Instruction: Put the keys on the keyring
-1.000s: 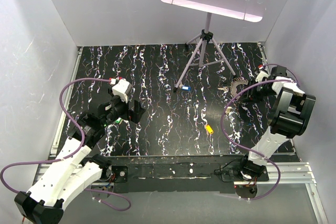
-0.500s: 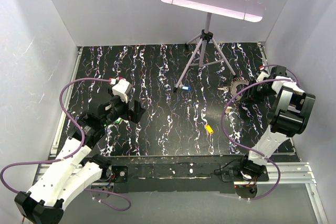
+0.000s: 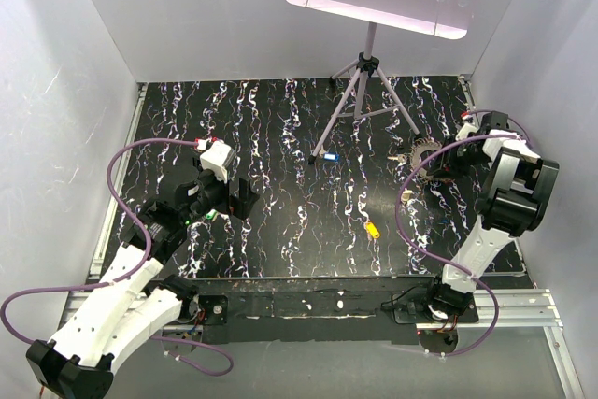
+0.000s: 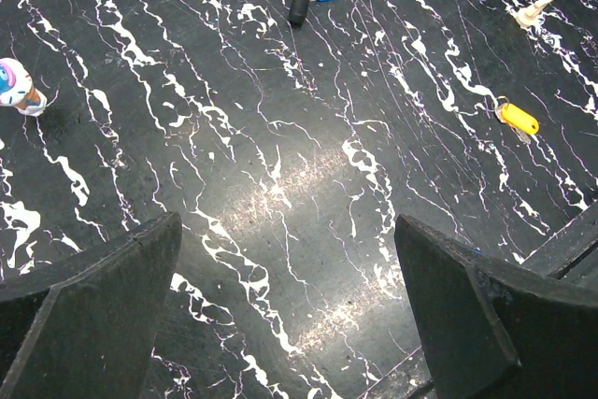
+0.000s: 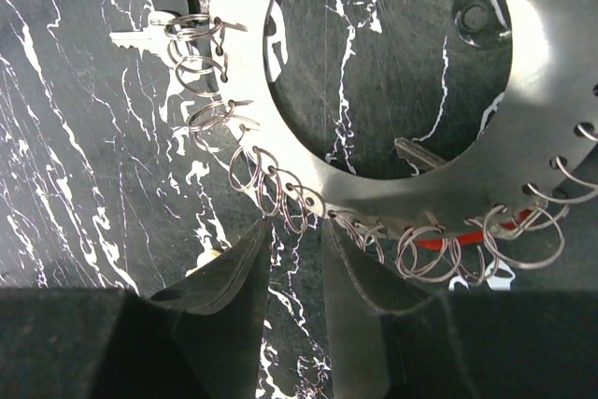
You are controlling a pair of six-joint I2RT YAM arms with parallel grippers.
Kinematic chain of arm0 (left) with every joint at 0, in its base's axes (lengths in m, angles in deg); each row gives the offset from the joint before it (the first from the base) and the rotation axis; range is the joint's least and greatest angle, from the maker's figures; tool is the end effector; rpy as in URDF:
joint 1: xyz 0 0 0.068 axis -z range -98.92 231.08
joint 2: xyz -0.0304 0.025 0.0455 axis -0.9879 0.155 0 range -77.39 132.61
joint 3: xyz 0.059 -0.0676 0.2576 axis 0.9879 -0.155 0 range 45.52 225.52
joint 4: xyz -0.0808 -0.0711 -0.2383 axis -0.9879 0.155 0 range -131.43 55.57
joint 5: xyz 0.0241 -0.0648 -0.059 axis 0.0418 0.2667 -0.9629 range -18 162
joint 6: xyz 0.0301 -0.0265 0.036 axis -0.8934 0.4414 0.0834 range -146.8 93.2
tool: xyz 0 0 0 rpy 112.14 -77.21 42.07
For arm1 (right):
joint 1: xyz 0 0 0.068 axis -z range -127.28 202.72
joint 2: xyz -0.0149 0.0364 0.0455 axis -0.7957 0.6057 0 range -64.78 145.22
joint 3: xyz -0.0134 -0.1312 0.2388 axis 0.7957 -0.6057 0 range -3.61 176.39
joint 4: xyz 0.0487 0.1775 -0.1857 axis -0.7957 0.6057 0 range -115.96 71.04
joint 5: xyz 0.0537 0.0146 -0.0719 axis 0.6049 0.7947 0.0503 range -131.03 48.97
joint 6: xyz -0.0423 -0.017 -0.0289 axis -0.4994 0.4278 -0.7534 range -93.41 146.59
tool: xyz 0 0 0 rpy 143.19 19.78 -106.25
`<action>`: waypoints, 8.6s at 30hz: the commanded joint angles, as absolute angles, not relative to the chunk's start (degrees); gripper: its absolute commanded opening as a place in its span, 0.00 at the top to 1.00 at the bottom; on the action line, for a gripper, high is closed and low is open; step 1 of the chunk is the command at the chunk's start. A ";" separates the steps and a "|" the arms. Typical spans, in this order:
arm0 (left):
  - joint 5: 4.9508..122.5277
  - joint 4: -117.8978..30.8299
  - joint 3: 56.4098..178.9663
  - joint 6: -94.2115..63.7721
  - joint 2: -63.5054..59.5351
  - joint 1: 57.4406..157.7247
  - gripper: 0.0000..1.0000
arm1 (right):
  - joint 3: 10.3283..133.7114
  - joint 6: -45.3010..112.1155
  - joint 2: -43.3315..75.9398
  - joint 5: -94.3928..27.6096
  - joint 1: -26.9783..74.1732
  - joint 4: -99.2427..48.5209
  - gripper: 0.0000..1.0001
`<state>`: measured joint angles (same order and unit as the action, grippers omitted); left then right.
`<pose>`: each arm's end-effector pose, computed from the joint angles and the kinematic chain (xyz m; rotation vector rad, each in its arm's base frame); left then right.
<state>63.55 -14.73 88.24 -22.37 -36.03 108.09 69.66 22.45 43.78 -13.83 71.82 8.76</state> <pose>0.1439 -0.0791 0.3070 0.4930 1.9829 -0.4952 0.3594 -0.1073 0.1718 0.2336 2.6508 0.5356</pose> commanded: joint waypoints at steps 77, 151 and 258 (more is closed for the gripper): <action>63.12 -15.59 87.88 -23.20 -35.91 107.27 0.02 | 82.08 21.49 51.59 -23.10 66.44 21.07 0.74; 63.74 -16.65 87.09 -23.99 -37.58 107.19 0.02 | 84.62 14.82 23.29 10.65 77.16 27.30 0.99; 26.56 -40.11 73.91 -24.51 -46.63 107.27 0.51 | 98.34 -39.42 33.57 13.37 4.12 40.31 0.99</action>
<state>28.95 -37.03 74.51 -24.01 -46.98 107.43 94.75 -38.49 32.98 8.33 3.91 39.76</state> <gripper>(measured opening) 0.490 0.023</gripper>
